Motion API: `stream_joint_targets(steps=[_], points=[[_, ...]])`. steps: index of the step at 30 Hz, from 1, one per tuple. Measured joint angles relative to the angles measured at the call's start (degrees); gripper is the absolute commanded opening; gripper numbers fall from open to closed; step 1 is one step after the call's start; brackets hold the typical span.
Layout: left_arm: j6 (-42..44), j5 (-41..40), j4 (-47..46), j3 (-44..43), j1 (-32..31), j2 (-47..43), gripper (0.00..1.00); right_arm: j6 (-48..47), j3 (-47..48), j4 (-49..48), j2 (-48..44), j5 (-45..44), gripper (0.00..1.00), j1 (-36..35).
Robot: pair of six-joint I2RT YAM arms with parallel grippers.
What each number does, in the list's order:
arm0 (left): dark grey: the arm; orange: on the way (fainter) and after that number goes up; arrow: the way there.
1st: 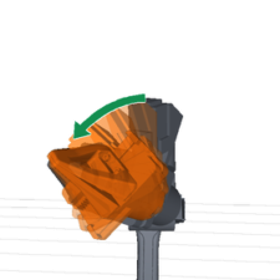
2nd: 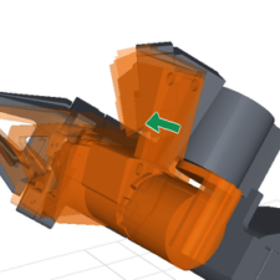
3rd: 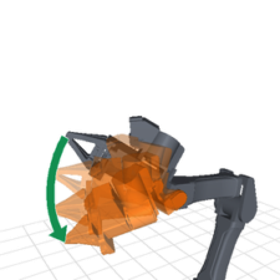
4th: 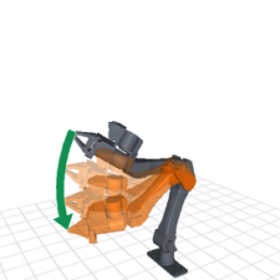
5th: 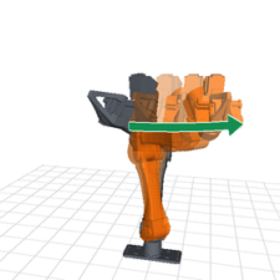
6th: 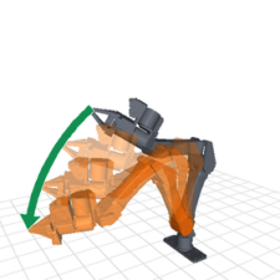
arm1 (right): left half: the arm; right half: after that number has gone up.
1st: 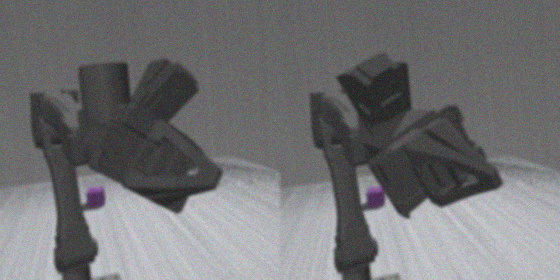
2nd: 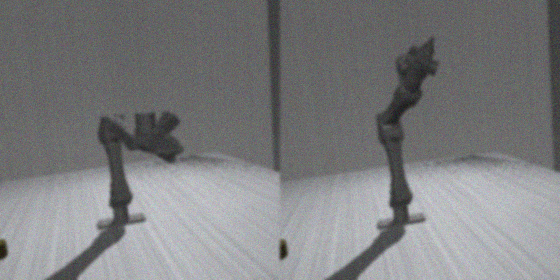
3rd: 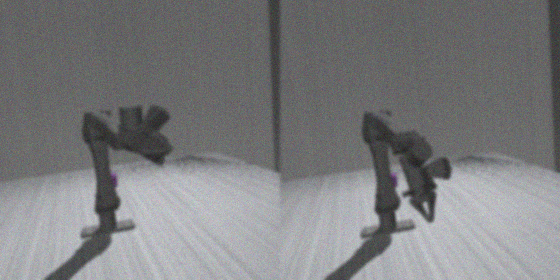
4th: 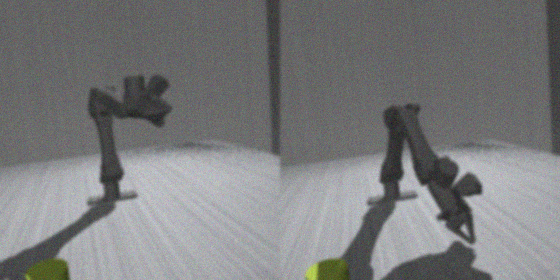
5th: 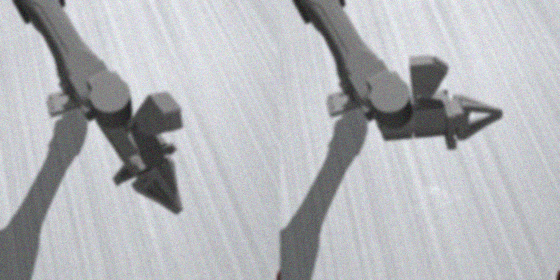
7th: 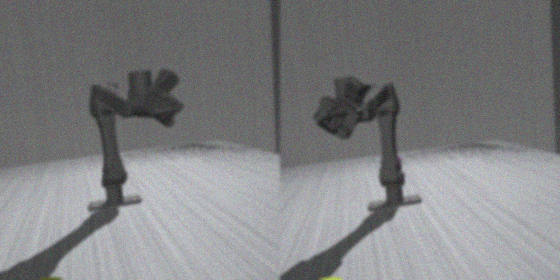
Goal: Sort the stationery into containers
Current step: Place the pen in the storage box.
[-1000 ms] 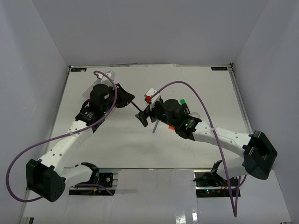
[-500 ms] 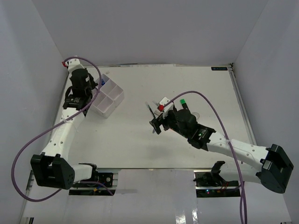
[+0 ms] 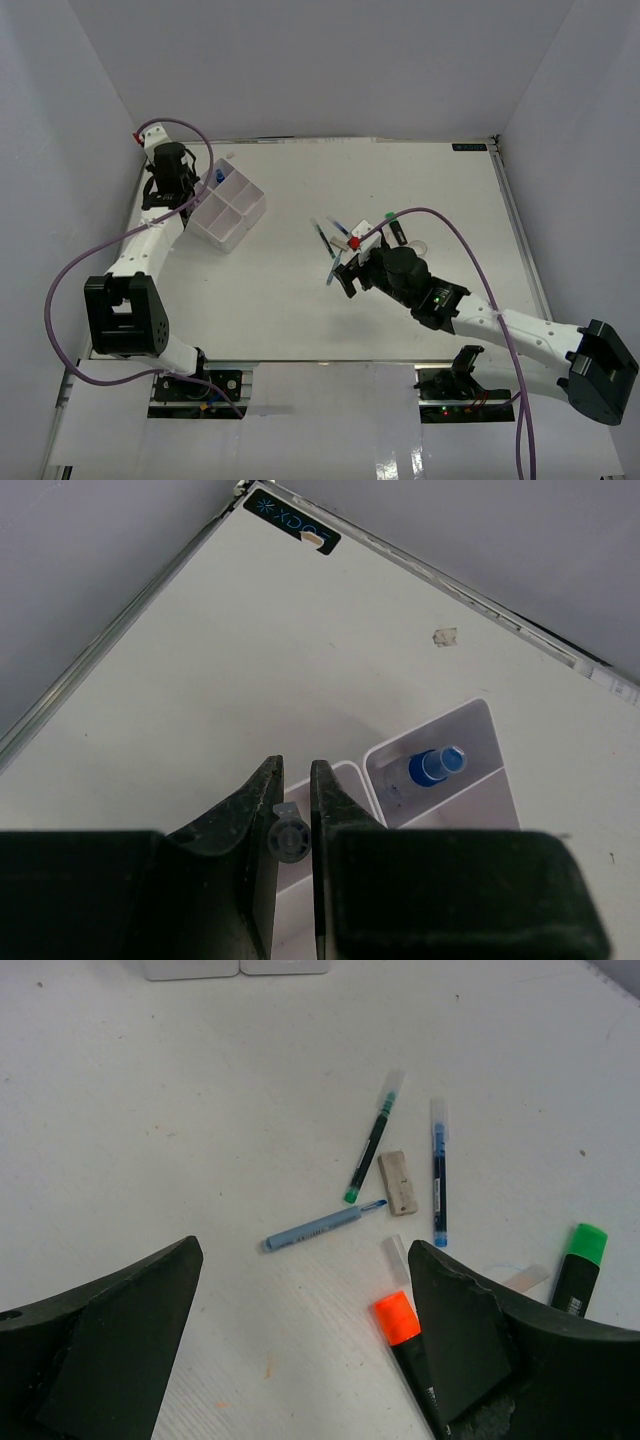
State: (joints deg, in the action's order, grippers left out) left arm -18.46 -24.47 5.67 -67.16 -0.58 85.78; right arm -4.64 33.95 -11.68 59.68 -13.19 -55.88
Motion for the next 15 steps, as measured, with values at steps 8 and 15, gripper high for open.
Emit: stream_joint_targets(steps=[8,15], points=[[-0.28,0.31,-3.93,2.71,0.42,1.49,0.28,0.0,-0.98,0.15,-0.09,-0.7,0.9,0.35],[-1.81,0.83,-3.34,4.96,0.42,3.1,0.44,0.44,-0.96,1.07,-0.04,-1.01,0.9,1.57]])
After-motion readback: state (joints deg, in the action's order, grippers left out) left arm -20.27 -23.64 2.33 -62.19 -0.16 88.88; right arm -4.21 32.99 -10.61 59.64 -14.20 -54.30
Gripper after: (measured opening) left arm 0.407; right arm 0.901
